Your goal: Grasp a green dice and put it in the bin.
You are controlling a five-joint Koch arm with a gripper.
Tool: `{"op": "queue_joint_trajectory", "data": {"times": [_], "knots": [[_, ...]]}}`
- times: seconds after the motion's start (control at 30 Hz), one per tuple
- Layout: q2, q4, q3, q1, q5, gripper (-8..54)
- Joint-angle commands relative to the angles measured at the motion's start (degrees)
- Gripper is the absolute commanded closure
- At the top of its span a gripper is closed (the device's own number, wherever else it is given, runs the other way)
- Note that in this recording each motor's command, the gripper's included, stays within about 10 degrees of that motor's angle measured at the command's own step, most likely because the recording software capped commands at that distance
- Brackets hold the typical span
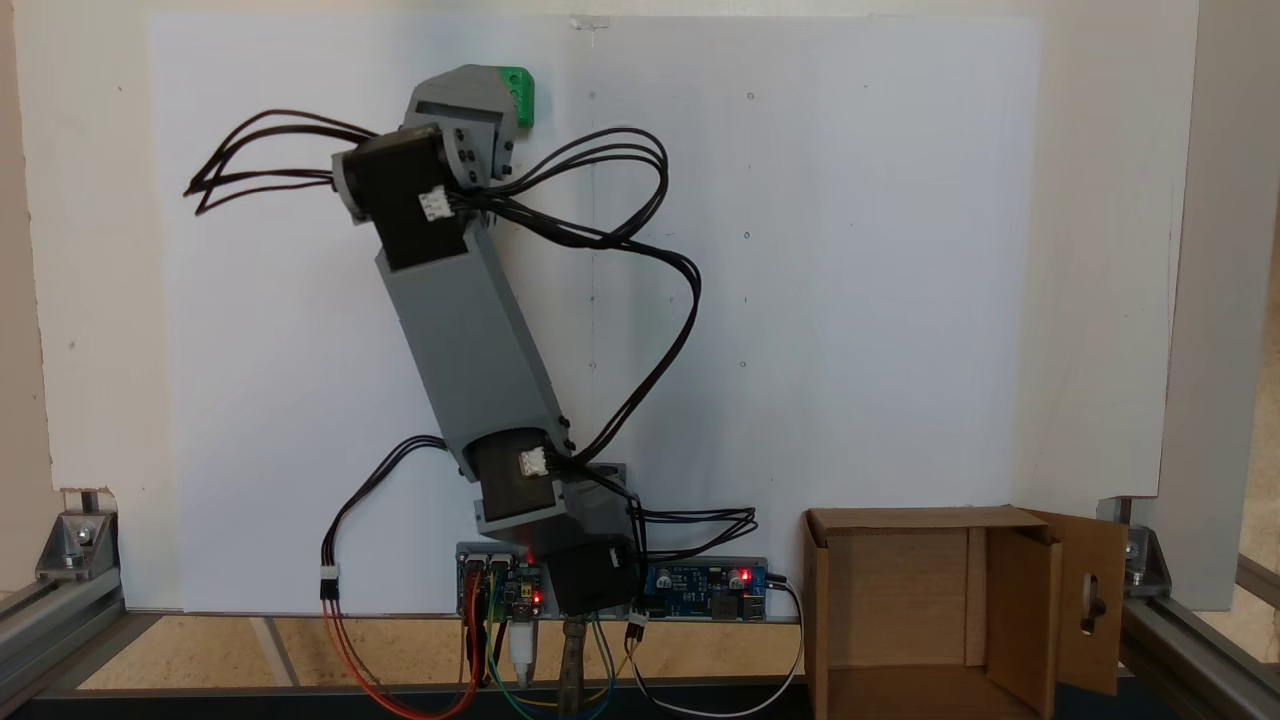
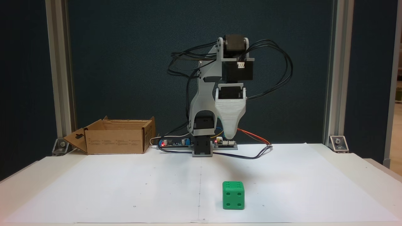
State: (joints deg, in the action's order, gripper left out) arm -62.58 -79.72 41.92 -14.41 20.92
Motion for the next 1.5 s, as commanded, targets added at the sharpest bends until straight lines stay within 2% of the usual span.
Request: {"op": "queue_joint_trajectory", "data": {"times": [0.0,0.8,1.47], "knots": [[-0.3,-0.7,-3.4,1.3,2.8,1.2],[1.8,4.0,-8.1,0.4,2.5,1.1],[13.6,4.4,-14.0,0.3,2.5,0.9]]}}
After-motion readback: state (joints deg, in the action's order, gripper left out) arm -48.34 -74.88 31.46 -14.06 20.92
